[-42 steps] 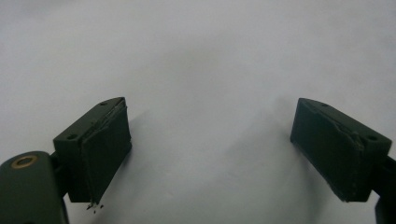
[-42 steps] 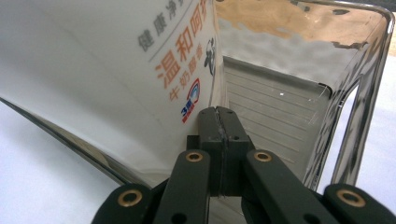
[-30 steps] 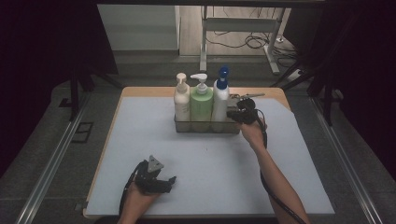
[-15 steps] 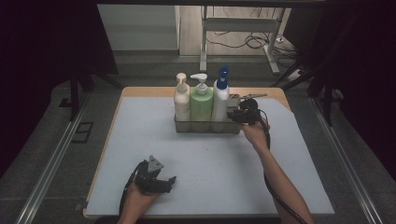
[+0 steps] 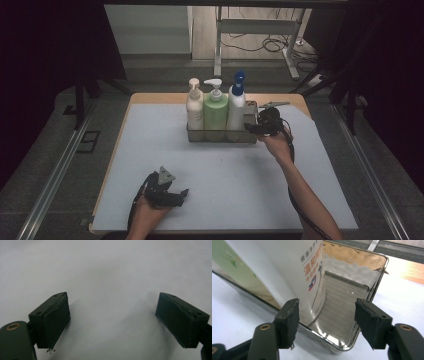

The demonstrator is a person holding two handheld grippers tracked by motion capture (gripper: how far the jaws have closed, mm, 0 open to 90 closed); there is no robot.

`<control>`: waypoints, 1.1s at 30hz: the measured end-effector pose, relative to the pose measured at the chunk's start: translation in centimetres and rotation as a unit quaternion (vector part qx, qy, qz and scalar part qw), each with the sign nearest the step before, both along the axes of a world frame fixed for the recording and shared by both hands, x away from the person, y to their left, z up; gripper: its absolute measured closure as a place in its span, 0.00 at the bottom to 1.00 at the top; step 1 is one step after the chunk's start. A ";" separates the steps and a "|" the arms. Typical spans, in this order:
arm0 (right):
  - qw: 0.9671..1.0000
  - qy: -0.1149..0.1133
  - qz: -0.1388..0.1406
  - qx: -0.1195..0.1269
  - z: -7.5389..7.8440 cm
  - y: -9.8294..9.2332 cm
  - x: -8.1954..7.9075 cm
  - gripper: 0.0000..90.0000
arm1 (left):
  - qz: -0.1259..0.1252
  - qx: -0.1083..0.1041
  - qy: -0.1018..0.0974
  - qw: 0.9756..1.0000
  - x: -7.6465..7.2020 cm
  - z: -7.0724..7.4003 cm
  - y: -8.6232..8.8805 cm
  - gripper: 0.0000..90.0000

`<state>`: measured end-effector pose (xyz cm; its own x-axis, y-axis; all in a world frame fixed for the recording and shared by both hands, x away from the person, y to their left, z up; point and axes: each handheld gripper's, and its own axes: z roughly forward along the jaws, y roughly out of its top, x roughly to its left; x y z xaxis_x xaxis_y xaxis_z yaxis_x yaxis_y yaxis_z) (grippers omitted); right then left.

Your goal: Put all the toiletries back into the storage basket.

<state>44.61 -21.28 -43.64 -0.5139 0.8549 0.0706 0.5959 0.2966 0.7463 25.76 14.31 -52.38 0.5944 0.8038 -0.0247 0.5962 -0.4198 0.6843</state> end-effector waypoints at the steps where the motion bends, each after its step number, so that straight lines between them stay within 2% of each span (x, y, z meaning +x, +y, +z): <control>1: 1.000 -0.002 0.000 0.000 0.1 -0.1 -0.2 0.38 | 0.000 0.000 0.000 1.000 0.0 0.0 0.0 0.13; 9: 1.000 -0.009 0.009 0.008 0.9 -0.9 -1.5 0.31 | 0.000 0.000 0.000 1.000 0.0 0.0 0.0 0.13; 21: 0.999 -0.005 0.034 0.009 1.4 -2.5 -3.6 0.23 | 0.000 0.000 0.000 1.000 0.0 0.0 0.0 0.13; 33: 0.997 -0.009 0.068 -0.022 1.6 -3.1 -6.2 0.16 | 0.000 0.000 0.000 1.000 0.0 0.0 0.0 0.13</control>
